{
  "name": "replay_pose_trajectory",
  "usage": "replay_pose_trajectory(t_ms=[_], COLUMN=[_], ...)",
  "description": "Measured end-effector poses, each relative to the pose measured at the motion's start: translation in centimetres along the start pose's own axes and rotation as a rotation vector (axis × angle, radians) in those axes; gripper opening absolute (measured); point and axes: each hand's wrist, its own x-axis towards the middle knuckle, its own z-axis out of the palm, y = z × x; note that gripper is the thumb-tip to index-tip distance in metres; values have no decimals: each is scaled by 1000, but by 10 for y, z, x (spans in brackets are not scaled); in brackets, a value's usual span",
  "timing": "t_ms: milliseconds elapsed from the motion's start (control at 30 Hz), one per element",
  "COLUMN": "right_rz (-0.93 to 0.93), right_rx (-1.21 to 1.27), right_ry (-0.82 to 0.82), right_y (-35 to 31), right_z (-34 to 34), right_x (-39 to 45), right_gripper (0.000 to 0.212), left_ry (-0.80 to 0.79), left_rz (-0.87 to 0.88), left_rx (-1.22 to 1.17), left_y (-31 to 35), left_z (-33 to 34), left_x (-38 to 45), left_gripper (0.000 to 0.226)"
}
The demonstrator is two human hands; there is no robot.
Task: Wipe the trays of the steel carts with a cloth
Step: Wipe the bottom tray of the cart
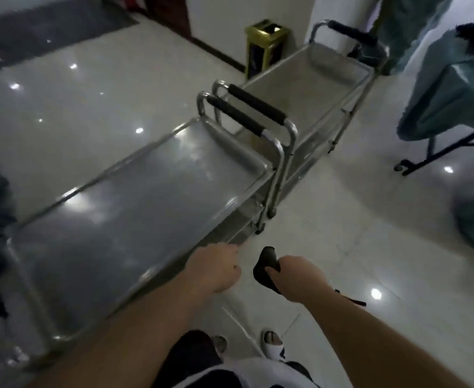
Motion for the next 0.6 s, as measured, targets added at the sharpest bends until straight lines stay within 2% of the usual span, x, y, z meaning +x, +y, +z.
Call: replay_pose_trajectory(t_ms=[233, 500, 600], right_rz=[-199, -382, -433], right_rx=[-153, -364, -404], right_ry=[-136, -221, -244], right_y=[-4, -72, -104], right_z=[27, 76, 104], right_x=[27, 23, 18], right_gripper=[53, 50, 48], left_ry=[31, 24, 31], left_rz=[-343, -658, -742], left_rx=[-182, -416, -497], left_y=[-22, -55, -73], left_z=[61, 154, 187], left_x=[-67, -155, -187], left_gripper=[42, 38, 45])
